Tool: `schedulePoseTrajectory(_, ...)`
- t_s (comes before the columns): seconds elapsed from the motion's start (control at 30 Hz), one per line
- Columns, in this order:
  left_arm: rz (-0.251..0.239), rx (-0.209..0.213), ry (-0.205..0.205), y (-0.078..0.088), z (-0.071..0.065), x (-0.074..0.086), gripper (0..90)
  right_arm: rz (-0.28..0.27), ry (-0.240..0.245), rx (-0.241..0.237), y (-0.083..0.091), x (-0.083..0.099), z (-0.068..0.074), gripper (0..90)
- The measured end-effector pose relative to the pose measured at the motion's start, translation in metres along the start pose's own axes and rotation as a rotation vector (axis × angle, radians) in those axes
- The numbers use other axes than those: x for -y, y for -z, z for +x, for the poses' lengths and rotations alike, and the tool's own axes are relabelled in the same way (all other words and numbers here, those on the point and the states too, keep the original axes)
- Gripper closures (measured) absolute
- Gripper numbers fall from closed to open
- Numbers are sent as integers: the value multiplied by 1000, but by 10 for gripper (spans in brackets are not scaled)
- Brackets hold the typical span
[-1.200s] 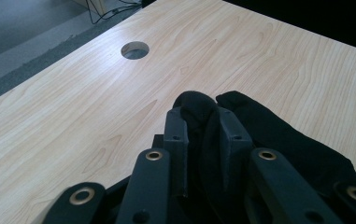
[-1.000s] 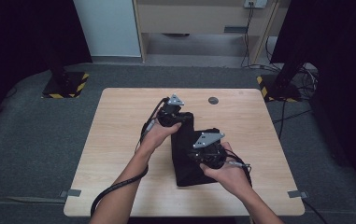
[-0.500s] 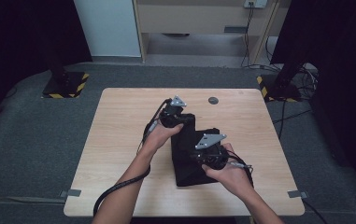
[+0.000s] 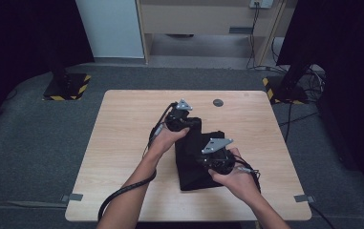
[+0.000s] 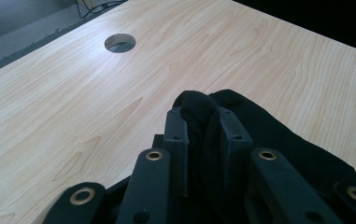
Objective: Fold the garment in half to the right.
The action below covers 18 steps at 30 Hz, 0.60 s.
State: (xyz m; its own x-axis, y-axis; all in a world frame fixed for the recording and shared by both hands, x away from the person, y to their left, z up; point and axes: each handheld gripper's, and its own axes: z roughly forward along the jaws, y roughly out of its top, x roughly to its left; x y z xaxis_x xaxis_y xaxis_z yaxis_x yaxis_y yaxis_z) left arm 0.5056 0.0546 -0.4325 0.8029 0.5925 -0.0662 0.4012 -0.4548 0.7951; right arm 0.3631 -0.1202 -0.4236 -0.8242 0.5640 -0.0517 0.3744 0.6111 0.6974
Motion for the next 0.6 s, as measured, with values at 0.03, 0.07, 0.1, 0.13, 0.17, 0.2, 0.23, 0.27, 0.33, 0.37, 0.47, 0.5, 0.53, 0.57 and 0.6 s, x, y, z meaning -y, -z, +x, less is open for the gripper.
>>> schedulePoseTrajectory(0.03, 0, 2, -1, -1, 0, 0, 766, 2, -1, 1, 0, 1, 0, 847)
schedulePoseTrajectory(0.07, 5, 3, -3, -2, -1, 0, 766, 4, -2, 1, 0, 2, 0, 847)
schedulePoseTrajectory(0.1, 8, 1, -1, -3, -1, 1, 766, 5, -2, 0, 0, 3, 0, 847)
schedulePoseTrajectory(0.13, 11, 3, -1, -4, -2, 1, 766, 6, -3, 0, 0, 4, -1, 847)
schedulePoseTrajectory(0.17, 12, 4, -1, -5, -2, 1, 766, 8, -6, 0, -1, 5, -1, 847)
schedulePoseTrajectory(0.2, 12, 3, -1, -6, -2, 1, 766, 7, -10, -1, -1, 6, -2, 847)
schedulePoseTrajectory(0.23, 15, 4, -2, -7, -3, 0, 765, 6, -13, 0, -1, 7, -2, 847)
schedulePoseTrajectory(0.27, 14, 4, -2, -8, -3, 0, 765, 5, -13, 0, -1, 8, -2, 847)
schedulePoseTrajectory(0.33, 11, 5, -2, -9, -4, 1, 765, 6, -16, 0, -1, 9, -3, 846)
schedulePoseTrajectory(0.37, 13, 6, -2, -10, -4, 1, 765, 6, -17, 0, -1, 10, -3, 846)
schedulePoseTrajectory(0.47, 15, 6, -3, -11, -5, 1, 764, 6, -17, 1, 0, 10, -4, 846)
schedulePoseTrajectory(0.5, 18, 6, -10, -11, -5, 1, 764, 7, -18, 0, 0, 10, -4, 846)
schedulePoseTrajectory(0.53, 17, 7, -11, -11, -5, 1, 764, 7, -17, 0, 0, 11, -4, 846)
schedulePoseTrajectory(0.57, 17, 9, -13, -12, -5, 1, 763, 8, -18, -1, 0, 11, -4, 846)
schedulePoseTrajectory(0.6, 17, 9, -14, -12, -5, 1, 763, 8, -17, 0, -1, 11, -3, 846)
